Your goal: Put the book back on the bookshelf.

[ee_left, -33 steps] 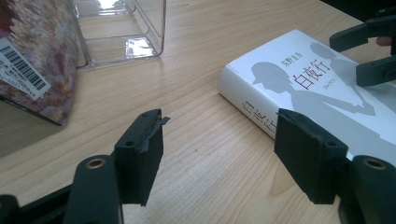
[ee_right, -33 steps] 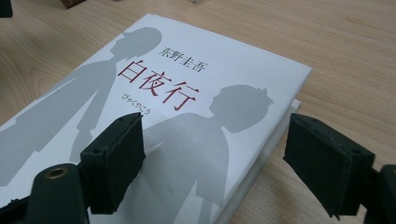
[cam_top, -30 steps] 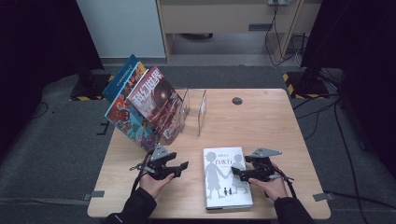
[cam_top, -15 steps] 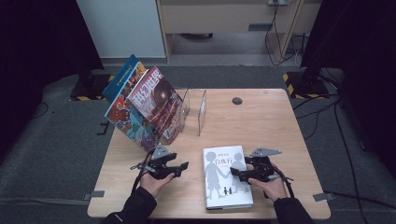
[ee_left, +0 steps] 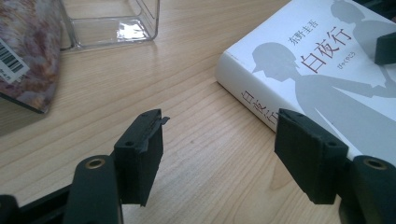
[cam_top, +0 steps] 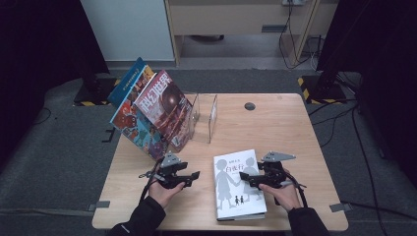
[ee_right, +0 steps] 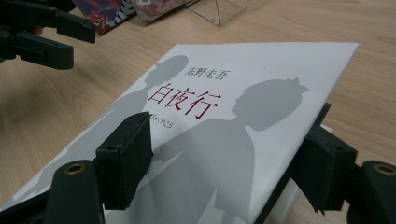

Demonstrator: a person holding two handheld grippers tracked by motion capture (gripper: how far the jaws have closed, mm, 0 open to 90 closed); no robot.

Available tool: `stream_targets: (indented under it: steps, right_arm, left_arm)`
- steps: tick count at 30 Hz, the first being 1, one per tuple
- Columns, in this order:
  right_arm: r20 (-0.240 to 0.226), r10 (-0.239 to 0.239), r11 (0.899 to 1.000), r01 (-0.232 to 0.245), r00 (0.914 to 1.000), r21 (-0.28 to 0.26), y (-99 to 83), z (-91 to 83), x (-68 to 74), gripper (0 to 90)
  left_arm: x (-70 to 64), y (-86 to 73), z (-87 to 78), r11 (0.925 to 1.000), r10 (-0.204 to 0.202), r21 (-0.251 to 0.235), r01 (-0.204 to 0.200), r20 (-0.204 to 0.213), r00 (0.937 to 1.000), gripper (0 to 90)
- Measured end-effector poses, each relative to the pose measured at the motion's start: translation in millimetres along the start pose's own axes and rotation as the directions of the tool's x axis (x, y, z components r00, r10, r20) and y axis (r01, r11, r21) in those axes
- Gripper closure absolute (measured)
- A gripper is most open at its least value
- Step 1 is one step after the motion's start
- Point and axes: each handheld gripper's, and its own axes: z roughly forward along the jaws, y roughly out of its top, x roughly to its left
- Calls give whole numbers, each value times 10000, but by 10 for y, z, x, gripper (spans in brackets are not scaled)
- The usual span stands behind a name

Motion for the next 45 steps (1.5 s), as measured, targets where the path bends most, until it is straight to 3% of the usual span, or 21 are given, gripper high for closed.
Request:
stream_targets:
  steps: [4, 9, 14, 19, 23, 27, 32, 36, 45]
  right_arm:
    - [-298, 373, 9993, -370, 9989, 109, 32, 5, 3, 309]
    - [-873, 677, 9956, -616, 9939, 708, 37, -28, 9, 347]
    - [-984, 924, 9917, -827, 9908, 984, 40, -11, 21, 359]
    - [-1189, 1317, 9874, -1197, 9841, 1034, 52, -1, 22, 431]
    - [-1103, 1133, 9900, -1028, 9874, 966, 74, -4, 50, 442]
    - [-1402, 1470, 9852, -1324, 9791, 1084, 73, 2, 20, 504]
    - [-1712, 1944, 9794, -1813, 9659, 895, 86, -18, -2, 597]
    - [-1794, 2087, 9772, -1978, 9614, 771, 100, -30, 7, 639]
    - [-1977, 1889, 9806, -1955, 9619, -141, 200, -94, 83, 756]
  left_arm:
    - [-15, -2, 5, 10000, 45, 25, -45, 50, 10000, 325]
    - [-20, -9, 10, 9999, 71, 90, -72, 99, 9999, 325]
    - [-24, -13, 24, 9999, 92, 137, -93, 112, 9999, 325]
    - [-30, -16, 31, 9997, 129, 201, -132, 149, 9998, 325]
    - [-25, -15, 28, 9997, 145, 192, -147, 124, 9998, 325]
    - [-23, -15, 24, 9996, 168, 214, -171, 136, 9998, 325]
    - [-26, -20, 35, 9995, 156, 264, -160, 143, 9998, 325]
    - [-19, -19, 31, 9994, 165, 295, -168, 123, 9998, 325]
    - [-9, -18, 23, 9996, 117, 246, -119, 81, 9999, 325]
